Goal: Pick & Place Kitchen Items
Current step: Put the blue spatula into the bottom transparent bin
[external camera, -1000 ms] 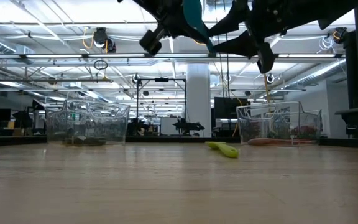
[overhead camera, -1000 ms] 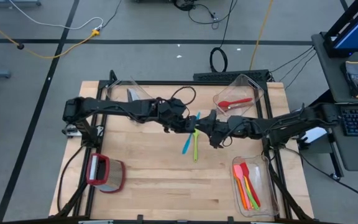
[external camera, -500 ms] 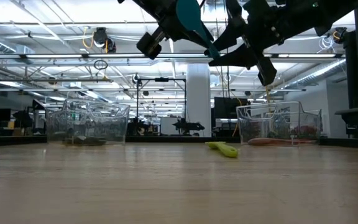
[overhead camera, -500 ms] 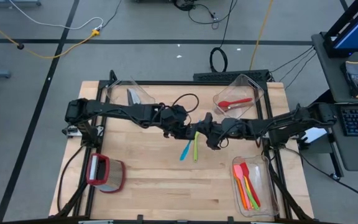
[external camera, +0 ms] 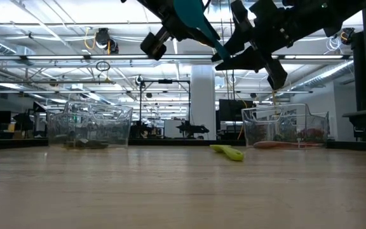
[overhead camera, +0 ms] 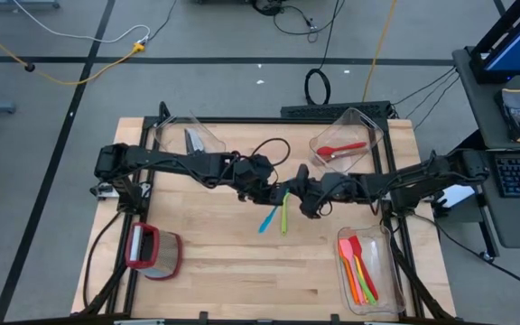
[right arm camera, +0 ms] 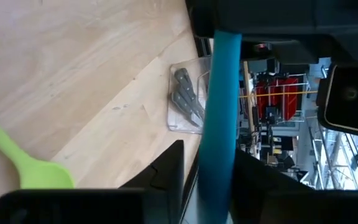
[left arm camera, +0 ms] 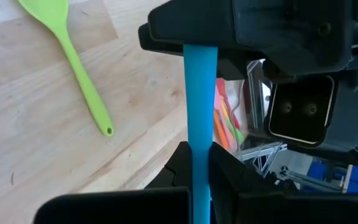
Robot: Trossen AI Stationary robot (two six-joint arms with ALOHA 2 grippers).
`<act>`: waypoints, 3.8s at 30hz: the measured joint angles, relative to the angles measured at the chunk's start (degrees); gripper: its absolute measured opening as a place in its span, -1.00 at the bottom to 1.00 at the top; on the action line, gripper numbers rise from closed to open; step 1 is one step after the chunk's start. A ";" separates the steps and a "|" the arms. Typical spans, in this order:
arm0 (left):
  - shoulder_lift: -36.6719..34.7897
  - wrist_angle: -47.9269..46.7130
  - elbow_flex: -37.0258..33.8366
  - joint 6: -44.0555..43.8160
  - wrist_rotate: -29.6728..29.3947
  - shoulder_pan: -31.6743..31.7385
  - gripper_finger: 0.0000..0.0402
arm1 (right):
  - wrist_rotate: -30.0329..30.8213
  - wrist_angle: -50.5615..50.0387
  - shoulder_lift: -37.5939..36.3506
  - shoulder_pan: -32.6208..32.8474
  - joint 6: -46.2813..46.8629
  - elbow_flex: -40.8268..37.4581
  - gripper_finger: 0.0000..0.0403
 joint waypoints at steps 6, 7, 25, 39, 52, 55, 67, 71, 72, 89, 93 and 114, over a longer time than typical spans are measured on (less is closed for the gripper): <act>0.42 -0.22 0.00 1.26 0.45 -0.08 -0.94 | 0.43 -0.53 0.00 1.67 1.78 0.00 -0.88; 0.42 -0.22 0.00 1.51 0.52 -0.09 -0.94 | 0.57 -0.64 0.00 1.96 2.86 0.00 -0.88; 0.22 0.15 0.04 8.24 -3.70 1.45 -0.45 | 4.60 -8.76 -0.02 2.74 11.91 -0.11 -0.89; -0.94 -2.13 0.04 25.83 -7.24 11.20 0.03 | 4.74 -24.20 -1.49 2.58 25.75 -0.09 -0.89; -0.98 -1.69 0.04 40.05 -12.33 17.39 -0.12 | 2.97 -40.15 -7.24 -0.39 51.17 1.99 -0.90; -0.98 -1.19 0.04 43.42 -12.37 18.09 -0.14 | -0.32 -42.52 -7.41 -2.07 59.02 2.32 -0.90; -0.98 -1.89 0.04 55.52 -14.21 18.01 -0.14 | -17.69 -43.53 -11.86 -7.54 83.73 2.27 -0.90; -0.98 -1.73 0.04 58.39 -15.49 17.99 -0.14 | -23.80 -44.23 -14.97 -8.72 95.53 2.27 -0.90; -0.98 -1.53 0.04 58.82 -15.55 17.99 -0.14 | -24.99 -44.32 -15.77 -8.93 99.12 2.27 -0.90; -1.98 2.46 -0.07 63.78 -17.02 13.11 -0.14 | -27.97 -53.71 -28.13 -0.41 134.95 2.27 -0.90; -3.51 1.87 -0.04 65.56 -16.95 10.48 -0.14 | -24.78 -56.25 -30.45 3.67 140.39 2.28 -0.90; -22.54 4.50 -19.19 65.72 -14.08 6.41 -0.14 | -22.06 -55.35 -33.27 25.10 162.97 2.32 -0.90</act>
